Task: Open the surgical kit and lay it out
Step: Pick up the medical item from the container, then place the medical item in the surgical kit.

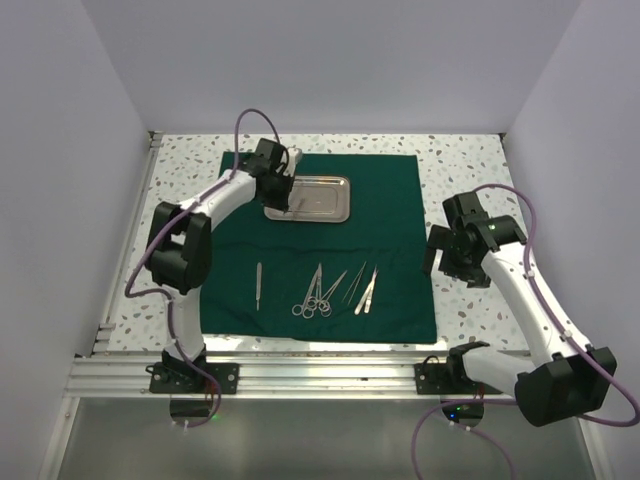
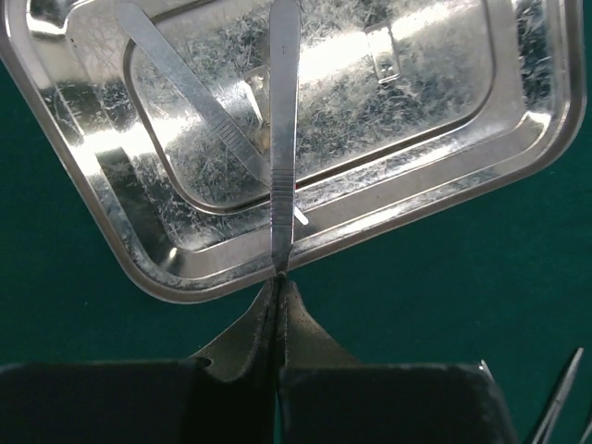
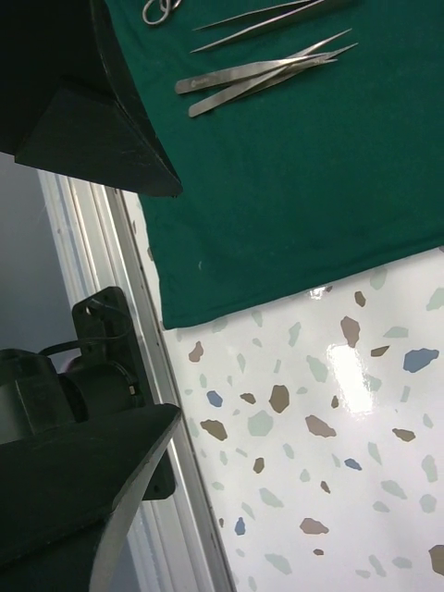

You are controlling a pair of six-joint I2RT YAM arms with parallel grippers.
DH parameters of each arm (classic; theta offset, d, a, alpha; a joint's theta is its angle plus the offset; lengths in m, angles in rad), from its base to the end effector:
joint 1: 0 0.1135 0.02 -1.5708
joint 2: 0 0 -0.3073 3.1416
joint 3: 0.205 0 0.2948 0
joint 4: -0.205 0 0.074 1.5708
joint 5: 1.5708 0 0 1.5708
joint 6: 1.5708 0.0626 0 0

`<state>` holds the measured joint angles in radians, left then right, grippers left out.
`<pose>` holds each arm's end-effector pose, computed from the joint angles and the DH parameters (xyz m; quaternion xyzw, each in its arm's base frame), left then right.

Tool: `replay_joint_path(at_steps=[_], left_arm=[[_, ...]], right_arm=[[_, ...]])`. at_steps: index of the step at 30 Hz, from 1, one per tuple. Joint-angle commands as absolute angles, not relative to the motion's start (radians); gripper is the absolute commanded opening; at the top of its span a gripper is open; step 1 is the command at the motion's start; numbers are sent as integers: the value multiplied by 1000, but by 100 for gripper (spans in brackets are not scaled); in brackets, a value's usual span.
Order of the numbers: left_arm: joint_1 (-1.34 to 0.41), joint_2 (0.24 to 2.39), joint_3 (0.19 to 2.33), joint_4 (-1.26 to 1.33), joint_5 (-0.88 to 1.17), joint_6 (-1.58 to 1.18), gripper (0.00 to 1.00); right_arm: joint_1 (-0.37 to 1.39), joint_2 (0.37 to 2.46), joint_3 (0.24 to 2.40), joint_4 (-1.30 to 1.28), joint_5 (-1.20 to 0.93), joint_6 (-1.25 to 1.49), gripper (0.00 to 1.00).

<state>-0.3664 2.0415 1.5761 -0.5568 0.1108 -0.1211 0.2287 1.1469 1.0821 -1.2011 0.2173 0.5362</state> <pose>0.4786 -0.1911 0.1953 0.1325 0.9521 -0.1170 0.2496 0.2232 0.0381 0.3059 0.1668 0.9685 -0.0431 0.1801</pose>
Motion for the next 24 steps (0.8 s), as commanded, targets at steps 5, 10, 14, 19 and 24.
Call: replay_joint_path(at_steps=[5,10,14,19,24], left_arm=[[-390,1832,1501,-589,127,-193,0],[-431,1659,1340,-592,68,-276,0],[-462,1498,1136,-612,6,-397,0],[-506,1257,959,-644,-52,-576,0],[-531,1125,806,-684,-45,-658,0]], right_arm=[[229,1098,1075,-1172,192,517,98],[229,1091,1072,-1164,183,518,98],[229,1086,1072,-1164,179,517,98],[230,1086,1065,-1160,164,517,98],[232,1091,1062,-1154,155,515,99]])
